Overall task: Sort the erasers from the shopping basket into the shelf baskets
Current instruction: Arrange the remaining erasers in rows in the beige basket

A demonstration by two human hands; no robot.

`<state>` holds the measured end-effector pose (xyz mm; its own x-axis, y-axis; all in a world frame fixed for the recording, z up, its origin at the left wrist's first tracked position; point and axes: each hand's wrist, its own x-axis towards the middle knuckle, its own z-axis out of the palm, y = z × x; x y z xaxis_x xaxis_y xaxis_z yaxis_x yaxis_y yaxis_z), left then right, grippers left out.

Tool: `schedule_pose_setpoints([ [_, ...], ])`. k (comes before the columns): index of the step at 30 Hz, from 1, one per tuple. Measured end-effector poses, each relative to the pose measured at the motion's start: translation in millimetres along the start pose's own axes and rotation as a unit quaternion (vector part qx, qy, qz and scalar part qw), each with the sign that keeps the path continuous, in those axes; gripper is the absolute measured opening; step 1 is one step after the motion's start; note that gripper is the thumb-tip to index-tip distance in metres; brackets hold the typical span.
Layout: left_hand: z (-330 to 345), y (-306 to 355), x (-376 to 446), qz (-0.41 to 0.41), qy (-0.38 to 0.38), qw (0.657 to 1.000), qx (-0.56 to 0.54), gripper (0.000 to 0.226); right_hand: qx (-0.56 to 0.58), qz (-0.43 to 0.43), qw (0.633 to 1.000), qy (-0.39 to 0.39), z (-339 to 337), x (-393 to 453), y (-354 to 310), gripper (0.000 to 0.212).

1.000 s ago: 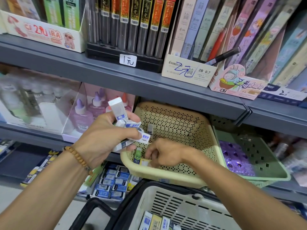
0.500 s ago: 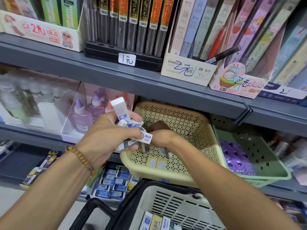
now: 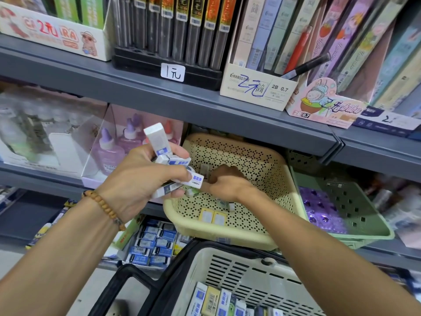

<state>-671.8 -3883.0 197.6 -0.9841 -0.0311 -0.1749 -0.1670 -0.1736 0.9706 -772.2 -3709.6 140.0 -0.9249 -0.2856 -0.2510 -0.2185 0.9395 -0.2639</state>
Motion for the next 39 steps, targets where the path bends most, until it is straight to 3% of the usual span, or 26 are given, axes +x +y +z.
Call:
schedule_pose_setpoints([
  [4,-2,0,0,0.005,0.002,1.000,-0.002,0.030,0.021,-0.015,0.999,-0.037,8,9,-17,0.034],
  [7,-4,-2,2,0.003,0.008,1.000,0.001,0.030,0.060,-0.046,0.996,-0.039,-1,6,-16,0.009],
  [11,-6,-2,4,-0.004,0.012,1.000,-0.001,0.030,0.083,0.032,0.995,0.046,-15,-5,21,0.026],
  [14,-4,-2,3,-0.005,0.012,1.000,0.003,0.030,0.038,0.118,0.990,-0.074,-10,-12,41,0.041],
  [16,-2,-1,2,-0.005,0.013,1.000,0.004,0.031,0.065,0.134,0.978,-0.143,-5,-13,41,0.032],
  [20,-1,-1,-2,-0.005,0.013,1.000,0.007,0.030,0.312,0.088,0.942,-0.086,-1,-10,25,0.008],
  [21,-2,-1,-2,-0.005,0.014,1.000,0.007,0.030,0.309,0.079,0.945,-0.073,0,-9,21,0.009],
  [24,-5,1,-2,-0.003,0.024,1.000,0.001,0.030,0.155,0.063,0.985,-0.045,2,-8,16,0.018],
  [26,-7,2,-2,0.001,0.030,1.000,0.002,0.029,0.195,0.090,0.972,-0.089,2,-8,16,0.022],
  [29,-9,2,-3,0.001,0.031,1.000,0.006,0.028,0.244,0.107,0.955,-0.128,2,-7,10,0.009],
  [33,-8,2,-3,0.000,0.031,0.999,0.005,0.028,0.259,0.083,0.960,-0.062,5,3,-4,0.010],
  [37,-9,2,-1,0.000,0.032,0.999,0.001,0.028,0.282,0.088,0.954,-0.058,8,11,-4,0.004],
  [39,-10,2,0,0.000,0.035,0.999,0.000,0.028,0.263,0.091,0.960,-0.017,5,18,3,0.012],
])
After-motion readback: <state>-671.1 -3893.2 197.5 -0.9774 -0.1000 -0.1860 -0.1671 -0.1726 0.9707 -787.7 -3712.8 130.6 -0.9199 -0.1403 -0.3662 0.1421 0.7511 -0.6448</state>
